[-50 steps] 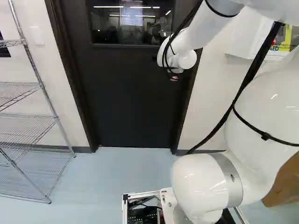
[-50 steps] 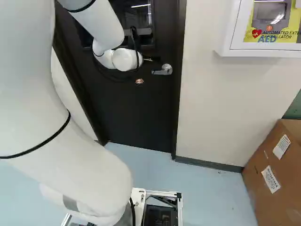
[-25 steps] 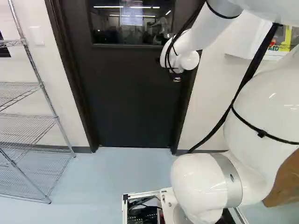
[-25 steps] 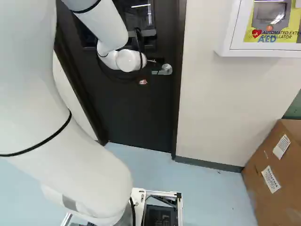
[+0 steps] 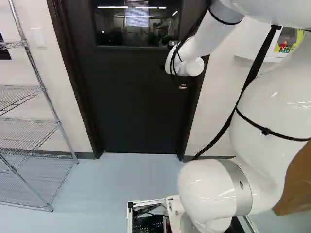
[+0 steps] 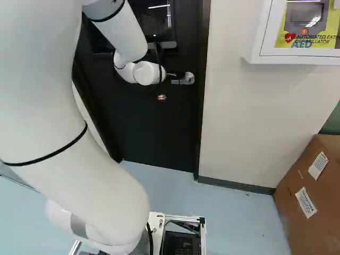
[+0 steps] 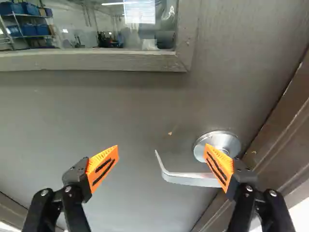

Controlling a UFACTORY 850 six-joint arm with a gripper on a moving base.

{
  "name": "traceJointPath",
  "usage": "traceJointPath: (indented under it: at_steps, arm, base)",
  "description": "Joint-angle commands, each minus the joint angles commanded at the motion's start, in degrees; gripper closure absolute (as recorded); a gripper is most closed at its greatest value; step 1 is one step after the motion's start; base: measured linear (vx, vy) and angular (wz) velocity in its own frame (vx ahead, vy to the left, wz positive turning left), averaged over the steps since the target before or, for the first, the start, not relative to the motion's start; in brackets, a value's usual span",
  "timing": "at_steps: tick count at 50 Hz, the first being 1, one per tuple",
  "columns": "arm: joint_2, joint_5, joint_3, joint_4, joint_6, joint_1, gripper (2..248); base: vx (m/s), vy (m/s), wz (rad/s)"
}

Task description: Open the door and move inside

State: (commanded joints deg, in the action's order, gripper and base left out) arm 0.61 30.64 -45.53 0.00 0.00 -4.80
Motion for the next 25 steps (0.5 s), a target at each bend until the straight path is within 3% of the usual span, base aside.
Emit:
traceJointPath:
  at_steps: [25]
  arm:
    - [2.4, 0.0, 0.8, 0.0, 0.0, 0.0, 3]
  base:
    - [0.0, 0.0, 0.0]
